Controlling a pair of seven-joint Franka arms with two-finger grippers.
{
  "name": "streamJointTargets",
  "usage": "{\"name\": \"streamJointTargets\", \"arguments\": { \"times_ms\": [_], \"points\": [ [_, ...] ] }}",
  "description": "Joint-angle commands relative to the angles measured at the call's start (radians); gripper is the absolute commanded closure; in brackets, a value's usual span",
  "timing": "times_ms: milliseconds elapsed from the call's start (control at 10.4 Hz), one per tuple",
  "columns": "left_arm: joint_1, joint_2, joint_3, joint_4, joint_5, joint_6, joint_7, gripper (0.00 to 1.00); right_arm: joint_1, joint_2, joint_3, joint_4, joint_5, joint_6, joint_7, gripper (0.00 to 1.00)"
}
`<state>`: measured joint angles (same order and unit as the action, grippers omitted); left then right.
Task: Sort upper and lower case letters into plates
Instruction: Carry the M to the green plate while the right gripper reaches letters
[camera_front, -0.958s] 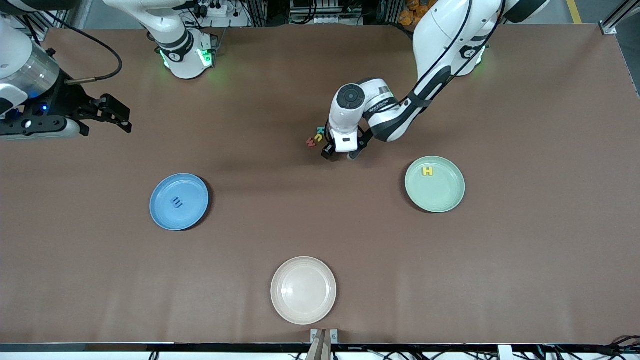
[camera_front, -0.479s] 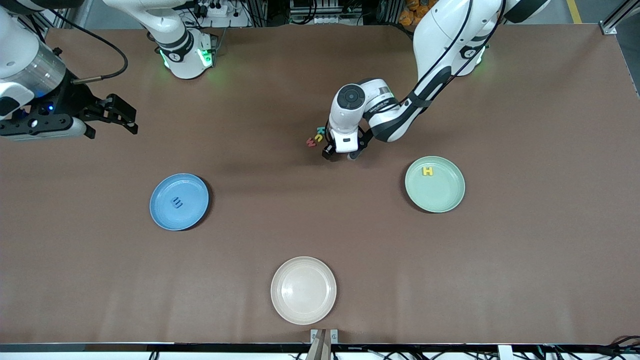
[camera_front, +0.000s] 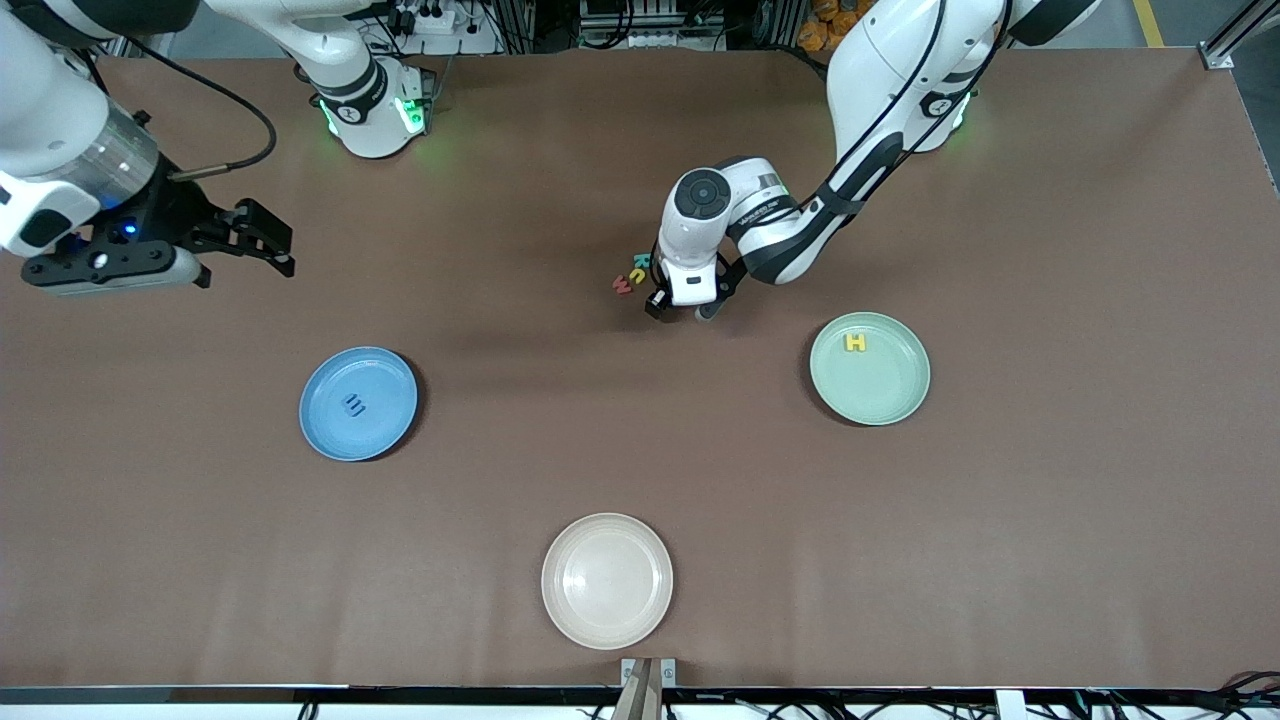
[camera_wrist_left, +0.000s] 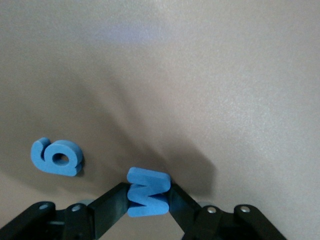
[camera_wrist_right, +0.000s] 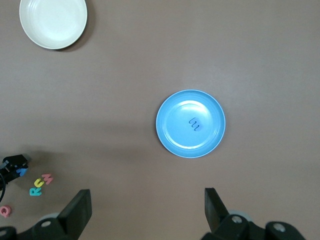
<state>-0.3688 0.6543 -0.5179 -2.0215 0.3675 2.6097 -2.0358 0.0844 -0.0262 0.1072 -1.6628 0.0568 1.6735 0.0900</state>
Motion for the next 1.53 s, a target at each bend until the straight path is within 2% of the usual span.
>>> {"name": "streamJointTargets", "arguments": {
  "times_ms": [0, 96, 192, 287, 479, 767, 1054, 1246, 1437],
  "points": [
    [0.017, -0.016, 0.004, -0.017, 0.033, 0.001, -0.021, 0.74, 0.024, 0.02, 0.0, 0.003, 0.015, 0.005, 0.057, 0.0],
    [0.019, -0.018, 0.003, -0.01, 0.033, -0.025, -0.02, 0.79, 0.031, 0.028, 0.0, 0.003, 0.015, 0.006, 0.071, 0.0],
    [0.017, -0.022, 0.002, -0.006, 0.033, -0.043, -0.014, 0.88, 0.031, 0.028, 0.0, 0.005, 0.018, 0.005, 0.073, 0.0],
    [0.019, -0.022, 0.002, -0.003, 0.033, -0.054, -0.014, 0.91, 0.05, 0.029, -0.003, 0.006, 0.018, 0.006, 0.08, 0.0],
    [0.021, -0.031, 0.002, -0.003, 0.031, -0.059, -0.014, 0.91, 0.069, 0.049, -0.003, 0.003, 0.015, 0.028, 0.131, 0.0],
    [0.045, -0.048, -0.02, 0.076, 0.018, -0.263, 0.015, 0.93, 0.077, 0.061, -0.001, 0.003, 0.011, 0.032, 0.146, 0.0],
    [0.065, -0.068, -0.031, 0.089, -0.007, -0.322, 0.06, 0.93, 0.08, 0.072, -0.001, 0.003, 0.011, 0.034, 0.148, 0.0],
    [0.146, -0.096, -0.085, 0.067, -0.012, -0.437, 0.185, 0.93, 0.083, 0.075, -0.001, 0.0, 0.009, 0.038, 0.148, 0.0],
    [0.261, -0.14, -0.155, 0.005, -0.01, -0.5, 0.317, 0.92, 0.09, 0.089, 0.0, -0.003, 0.003, 0.044, 0.183, 0.0]
  ]
}}
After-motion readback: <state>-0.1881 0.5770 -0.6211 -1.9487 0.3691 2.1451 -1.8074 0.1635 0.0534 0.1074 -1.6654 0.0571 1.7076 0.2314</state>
